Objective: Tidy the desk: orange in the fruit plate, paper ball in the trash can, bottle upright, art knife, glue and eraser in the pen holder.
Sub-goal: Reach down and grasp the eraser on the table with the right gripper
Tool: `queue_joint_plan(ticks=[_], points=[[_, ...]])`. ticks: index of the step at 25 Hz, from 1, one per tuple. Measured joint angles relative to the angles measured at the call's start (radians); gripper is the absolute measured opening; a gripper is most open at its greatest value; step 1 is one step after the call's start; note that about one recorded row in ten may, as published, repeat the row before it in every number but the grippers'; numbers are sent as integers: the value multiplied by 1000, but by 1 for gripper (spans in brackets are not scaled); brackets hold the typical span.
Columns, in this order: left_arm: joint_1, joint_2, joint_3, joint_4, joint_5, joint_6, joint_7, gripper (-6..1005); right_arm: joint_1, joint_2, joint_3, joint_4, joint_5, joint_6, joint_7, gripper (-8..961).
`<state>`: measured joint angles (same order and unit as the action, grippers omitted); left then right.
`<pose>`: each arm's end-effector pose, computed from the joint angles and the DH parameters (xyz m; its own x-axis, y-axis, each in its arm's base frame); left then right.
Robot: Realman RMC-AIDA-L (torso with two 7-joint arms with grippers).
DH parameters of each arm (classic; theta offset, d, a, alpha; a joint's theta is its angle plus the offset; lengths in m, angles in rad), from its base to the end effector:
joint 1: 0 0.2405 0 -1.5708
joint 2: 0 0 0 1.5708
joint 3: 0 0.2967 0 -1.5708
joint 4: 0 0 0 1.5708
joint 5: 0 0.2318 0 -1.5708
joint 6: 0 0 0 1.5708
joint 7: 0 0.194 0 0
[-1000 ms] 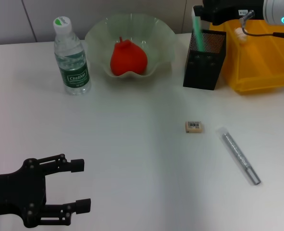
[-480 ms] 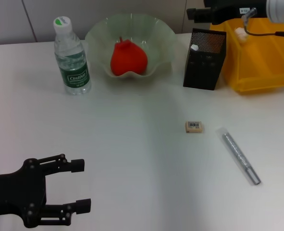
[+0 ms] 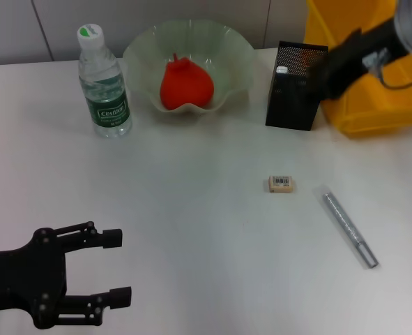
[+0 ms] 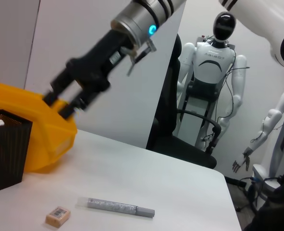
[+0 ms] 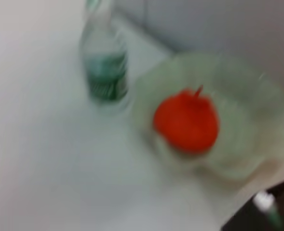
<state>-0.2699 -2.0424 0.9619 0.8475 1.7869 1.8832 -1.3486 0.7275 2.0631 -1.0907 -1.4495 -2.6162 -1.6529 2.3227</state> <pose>-0.2891 0.2745 -0.0389 0.7996 0.2747 0.5341 0.2815 -0.9569 0.0708 0.1788 0.4496 0.0126 0.8676 -0.4838 0.1150 -0.3755 -0.7889 -0.4864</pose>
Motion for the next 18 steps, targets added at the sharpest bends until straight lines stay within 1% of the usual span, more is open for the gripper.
queue_joint_plan(ticks=[1, 2, 4, 5, 6, 7, 10, 13, 15, 16, 18], points=[[0, 0, 0, 0, 0, 0, 0, 842, 0, 0, 0, 0, 0, 0, 0, 614], [-4, -1, 0, 0, 2, -1, -2, 842, 9, 1, -25, 0, -27, -24, 10, 614], [-6, -1, 0, 0, 3, -1, -3, 842, 33, 6, -85, 14, -91, -70, 33, 613], [-7, -2, 0, 0, 4, 0, -4, 842, 46, 12, -150, 30, -142, -89, 62, 613], [-7, -2, 0, 0, 4, 0, -4, 842, 46, 12, -150, 30, -142, -89, 62, 613], [-7, -2, 0, 0, 4, 0, -4, 842, 50, 14, -179, 37, -163, -90, 76, 613], [-8, -3, 0, -1, 4, 0, -4, 842, 54, 16, -254, 75, -184, -69, 96, 612], [-8, -3, 0, -1, 4, 0, -2, 842, 56, 16, -270, 105, -180, -44, 94, 612], [-8, -4, 1, -1, 5, 2, 0, 842, 56, 18, -301, 160, -156, 8, 74, 612], [-8, -4, 1, -1, 5, 2, 0, 842, 56, 18, -301, 160, -156, 8, 74, 611], [-7, -4, 1, -1, 5, 3, 0, 842, 56, 19, -317, 201, -140, 39, 53, 611]])
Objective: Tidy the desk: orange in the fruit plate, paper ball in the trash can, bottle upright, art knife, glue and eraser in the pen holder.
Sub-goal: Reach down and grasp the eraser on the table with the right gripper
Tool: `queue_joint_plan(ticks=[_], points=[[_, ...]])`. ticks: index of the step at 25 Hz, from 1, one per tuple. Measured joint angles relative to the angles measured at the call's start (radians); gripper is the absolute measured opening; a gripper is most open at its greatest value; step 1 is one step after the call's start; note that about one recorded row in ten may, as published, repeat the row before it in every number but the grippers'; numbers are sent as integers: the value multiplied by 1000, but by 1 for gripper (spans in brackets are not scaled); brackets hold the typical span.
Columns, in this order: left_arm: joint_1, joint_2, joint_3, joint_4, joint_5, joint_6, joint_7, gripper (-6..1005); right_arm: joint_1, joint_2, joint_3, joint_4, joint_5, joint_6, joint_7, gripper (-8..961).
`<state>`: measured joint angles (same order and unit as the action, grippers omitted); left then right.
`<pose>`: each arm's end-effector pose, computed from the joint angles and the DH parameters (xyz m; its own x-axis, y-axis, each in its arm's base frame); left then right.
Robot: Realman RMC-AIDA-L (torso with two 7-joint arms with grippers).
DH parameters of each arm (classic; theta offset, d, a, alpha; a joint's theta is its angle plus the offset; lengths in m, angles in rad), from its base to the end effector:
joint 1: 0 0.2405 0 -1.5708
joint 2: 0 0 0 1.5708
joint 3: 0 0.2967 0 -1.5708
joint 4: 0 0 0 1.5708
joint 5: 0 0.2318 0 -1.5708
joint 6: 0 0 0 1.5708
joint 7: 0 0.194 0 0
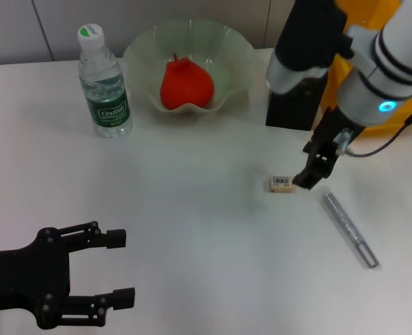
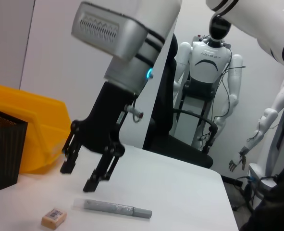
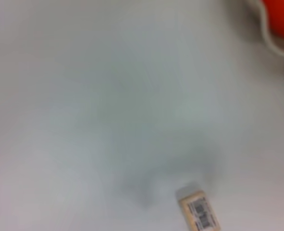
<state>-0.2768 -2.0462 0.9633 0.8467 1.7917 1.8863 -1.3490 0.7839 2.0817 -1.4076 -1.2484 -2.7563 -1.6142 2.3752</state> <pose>-0.2865 0.2750 -0.0409 0.8010 0.2727 0.5330 0.2740 -0.9585 0.0787 0.1998 0.4318 -0.0632 0.7777 -0.4282 0.4602 -0.2498 -0.8824 -0.3988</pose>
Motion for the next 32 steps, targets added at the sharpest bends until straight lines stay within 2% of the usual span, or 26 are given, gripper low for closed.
queue_joint_plan(ticks=[4, 12, 32], points=[[4, 0, 0, 0, 0, 1, -3, 842, 3, 0, -5, 99, 68, 105, -55, 610], [2, -2, 0, 0, 0, 1, -10, 842, 17, 0, 0, 246, 78, 252, -114, 609], [-2, -5, 0, 4, -2, 1, -25, 841, 35, 0, -5, 354, 117, 326, -146, 578]])
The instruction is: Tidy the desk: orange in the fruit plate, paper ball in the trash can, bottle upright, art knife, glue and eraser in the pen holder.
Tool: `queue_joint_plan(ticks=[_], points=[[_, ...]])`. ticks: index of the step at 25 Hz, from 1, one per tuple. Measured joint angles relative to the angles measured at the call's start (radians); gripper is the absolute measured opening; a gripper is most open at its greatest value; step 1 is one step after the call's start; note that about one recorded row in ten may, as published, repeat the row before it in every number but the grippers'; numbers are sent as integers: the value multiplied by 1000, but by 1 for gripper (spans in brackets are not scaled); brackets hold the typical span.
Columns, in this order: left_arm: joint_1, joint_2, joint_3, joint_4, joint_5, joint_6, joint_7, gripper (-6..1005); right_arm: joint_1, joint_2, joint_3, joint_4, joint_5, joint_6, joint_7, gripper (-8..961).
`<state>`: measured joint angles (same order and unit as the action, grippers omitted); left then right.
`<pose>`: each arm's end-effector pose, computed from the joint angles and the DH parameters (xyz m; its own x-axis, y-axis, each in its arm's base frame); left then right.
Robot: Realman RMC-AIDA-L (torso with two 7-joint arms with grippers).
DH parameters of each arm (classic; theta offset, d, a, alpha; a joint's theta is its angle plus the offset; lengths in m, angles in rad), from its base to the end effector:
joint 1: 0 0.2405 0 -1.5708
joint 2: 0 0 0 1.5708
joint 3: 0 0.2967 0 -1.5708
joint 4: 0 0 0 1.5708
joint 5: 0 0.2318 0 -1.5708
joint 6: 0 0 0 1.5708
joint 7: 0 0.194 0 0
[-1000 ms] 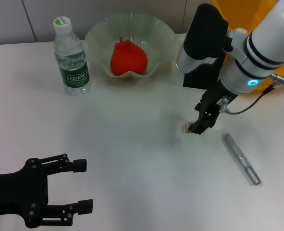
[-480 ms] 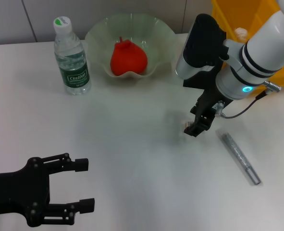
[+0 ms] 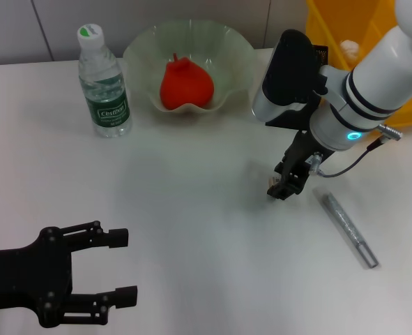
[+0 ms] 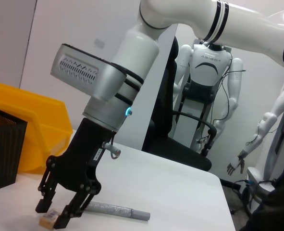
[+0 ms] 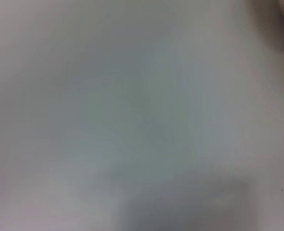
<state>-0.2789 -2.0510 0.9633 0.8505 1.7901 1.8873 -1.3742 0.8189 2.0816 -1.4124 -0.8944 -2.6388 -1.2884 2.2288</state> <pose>-0.2840 0.2756 -0.0419 0.7929 0.2920 0.5348 0.2884 -0.9530 0.0926 0.2386 0.4504 -0.1150 0.8277 -0.3984 0.3952 -0.2626 -0.8974 -0.3547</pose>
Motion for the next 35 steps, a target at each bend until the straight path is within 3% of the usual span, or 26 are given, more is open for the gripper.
queue_joint_plan(ticks=[4, 10, 21, 23, 35], points=[[1, -1, 0, 2, 0, 1, -2, 841, 0, 0, 0, 2, 0, 1, 0, 572], [2, -1, 0, 4, -2, 1, -2, 841, 0, 0, 0, 13, 0, 2, 0, 398], [4, 1, 0, -1, -3, 1, -2, 841, -3, 0, 8, -8, 0, -4, 9, 278], [5, 1, 0, 1, -4, 1, -2, 841, -12, 0, 14, -48, 1, -16, 23, 241], [1, 3, 0, 5, -5, 3, 10, 842, -102, -5, 241, -516, -9, -177, 105, 249]])
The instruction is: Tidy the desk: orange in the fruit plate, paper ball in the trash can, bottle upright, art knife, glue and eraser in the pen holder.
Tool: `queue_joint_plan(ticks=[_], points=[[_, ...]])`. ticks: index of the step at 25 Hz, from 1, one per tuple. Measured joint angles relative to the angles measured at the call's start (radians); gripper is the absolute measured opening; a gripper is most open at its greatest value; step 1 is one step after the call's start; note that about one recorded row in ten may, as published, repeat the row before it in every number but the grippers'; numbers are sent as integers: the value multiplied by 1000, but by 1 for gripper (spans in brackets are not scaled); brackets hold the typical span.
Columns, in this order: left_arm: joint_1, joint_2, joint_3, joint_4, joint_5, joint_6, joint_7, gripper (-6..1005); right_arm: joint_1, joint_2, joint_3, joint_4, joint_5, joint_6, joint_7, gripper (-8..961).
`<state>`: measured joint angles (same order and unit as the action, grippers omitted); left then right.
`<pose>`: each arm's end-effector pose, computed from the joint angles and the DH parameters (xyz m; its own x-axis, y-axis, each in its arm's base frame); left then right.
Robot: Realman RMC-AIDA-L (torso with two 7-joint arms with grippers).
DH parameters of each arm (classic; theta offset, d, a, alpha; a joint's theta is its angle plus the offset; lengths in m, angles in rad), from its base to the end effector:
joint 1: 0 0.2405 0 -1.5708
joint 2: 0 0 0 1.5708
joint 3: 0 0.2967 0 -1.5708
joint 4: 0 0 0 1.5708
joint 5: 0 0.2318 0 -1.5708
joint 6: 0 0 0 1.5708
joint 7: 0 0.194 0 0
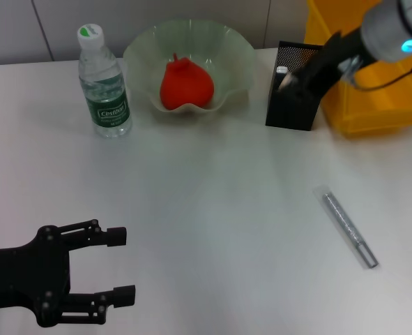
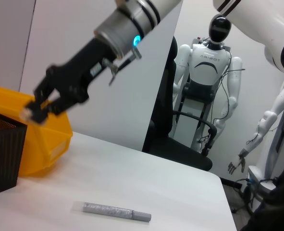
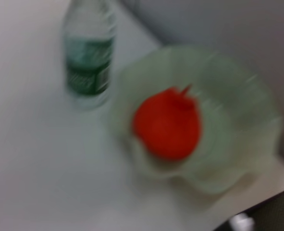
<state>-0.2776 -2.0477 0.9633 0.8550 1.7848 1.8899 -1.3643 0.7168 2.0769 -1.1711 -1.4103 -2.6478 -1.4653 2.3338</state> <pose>-0.2839 0.2760 -0.0396 0.7966 0.2772 0.5372 0.2770 -0.9573 0.0832 0.1759 0.4716 -0.0023 0.8930 -0.4409 0.0906 -0.3180 -0.7604 -0.5663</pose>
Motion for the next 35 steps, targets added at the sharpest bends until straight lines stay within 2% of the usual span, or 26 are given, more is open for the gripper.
queue_joint_plan(ticks=[6, 9, 10, 17, 22, 29, 31, 35], points=[[-1, -1, 0, 1, 0, 2, 1, 842, -6, -5, 97, -14, 14, 60, -48, 252], [-1, -2, 0, 1, 0, 2, 1, 841, -10, -6, 130, 52, 58, 144, -104, 254], [-1, -2, 0, 1, 1, 3, 1, 841, -4, -13, 137, 116, 70, 196, -126, 255], [-2, -2, 0, 1, 1, 6, -6, 841, 20, -25, 139, 263, 72, 308, -165, 259], [-2, 0, 0, 0, 1, 6, -6, 842, 20, -23, 142, 293, 73, 354, -178, 263], [-2, 0, 0, 1, 1, 6, -7, 842, 18, -22, 143, 292, 73, 354, -180, 267], [-2, 0, 0, 2, 1, 6, -8, 842, 17, -22, 143, 283, 68, 334, -167, 359], [-2, 0, 0, 3, 1, 10, -7, 841, 4, -21, 143, 184, 53, 208, -78, 535]])
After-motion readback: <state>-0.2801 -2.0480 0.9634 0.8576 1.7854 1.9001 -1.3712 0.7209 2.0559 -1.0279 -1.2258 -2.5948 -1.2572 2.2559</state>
